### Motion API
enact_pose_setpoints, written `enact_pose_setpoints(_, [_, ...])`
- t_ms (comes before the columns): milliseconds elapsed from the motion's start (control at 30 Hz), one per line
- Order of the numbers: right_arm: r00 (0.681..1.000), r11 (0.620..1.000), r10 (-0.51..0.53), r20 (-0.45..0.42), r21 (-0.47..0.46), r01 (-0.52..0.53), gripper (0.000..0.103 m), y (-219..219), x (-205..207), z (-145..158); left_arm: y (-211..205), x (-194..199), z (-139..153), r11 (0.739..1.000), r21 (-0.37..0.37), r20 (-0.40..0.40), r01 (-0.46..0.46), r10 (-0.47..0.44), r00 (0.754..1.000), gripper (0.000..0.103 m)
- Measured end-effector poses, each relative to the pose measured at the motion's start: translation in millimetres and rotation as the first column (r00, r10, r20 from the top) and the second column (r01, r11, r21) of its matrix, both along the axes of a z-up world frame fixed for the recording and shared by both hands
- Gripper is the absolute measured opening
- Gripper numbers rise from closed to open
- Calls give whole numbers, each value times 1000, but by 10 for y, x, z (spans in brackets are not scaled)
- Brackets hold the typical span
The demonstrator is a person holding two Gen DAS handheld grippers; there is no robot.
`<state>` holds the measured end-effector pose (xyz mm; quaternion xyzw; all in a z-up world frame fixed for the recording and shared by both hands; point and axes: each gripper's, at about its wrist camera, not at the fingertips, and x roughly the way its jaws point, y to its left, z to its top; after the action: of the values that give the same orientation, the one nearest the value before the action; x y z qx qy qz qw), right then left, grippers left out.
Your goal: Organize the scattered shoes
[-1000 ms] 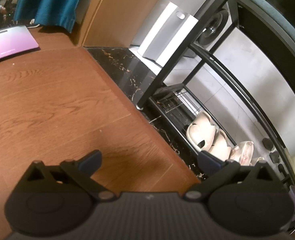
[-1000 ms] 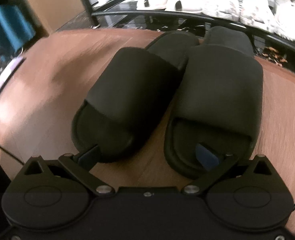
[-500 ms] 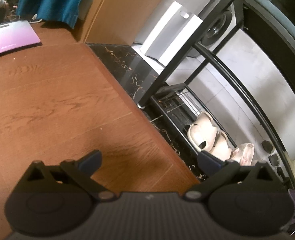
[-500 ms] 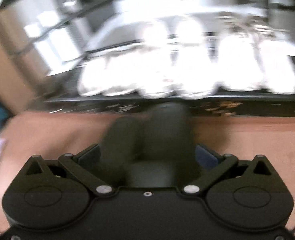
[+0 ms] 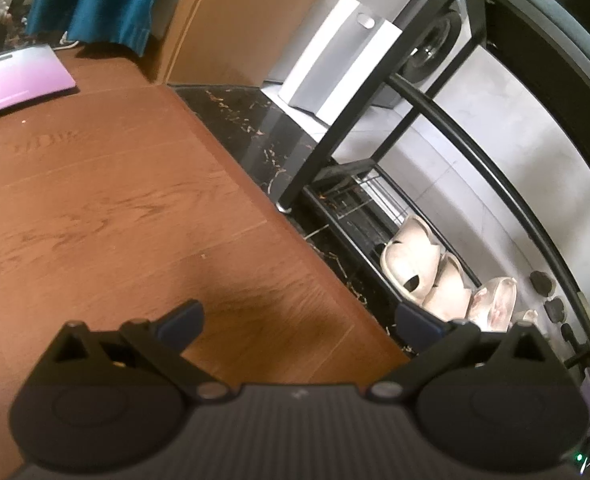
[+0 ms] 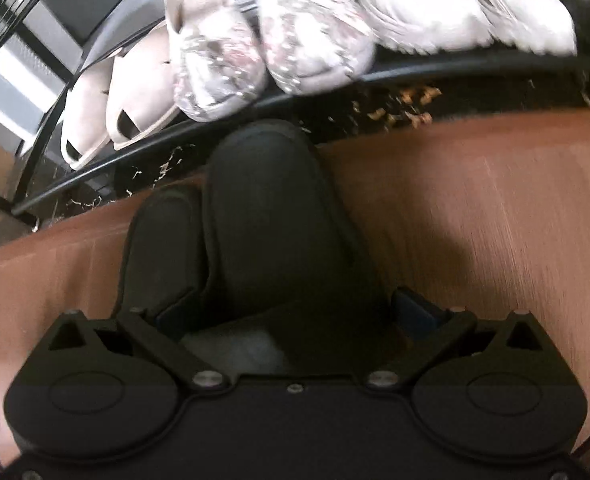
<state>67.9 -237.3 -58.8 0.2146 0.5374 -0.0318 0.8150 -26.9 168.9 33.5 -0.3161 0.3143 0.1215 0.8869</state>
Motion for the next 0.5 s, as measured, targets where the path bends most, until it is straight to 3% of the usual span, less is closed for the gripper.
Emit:
enact_pose_setpoints(267, [993,994,-106,-54,14,107,103,59,-234,-13,27,-46,23,1000,-12,17,-7,7,1000,102])
enact_pose_setpoints(433, [972,977,-206,111,85,197,103,12,-466,81,26,-67,41,1000,-2,28,-6,6,1000,102])
enact_pose_setpoints(500, [925,965,-262,275,101,244,103,38,-750,249,26,-69,44,1000,0,29,-7,7,1000,102])
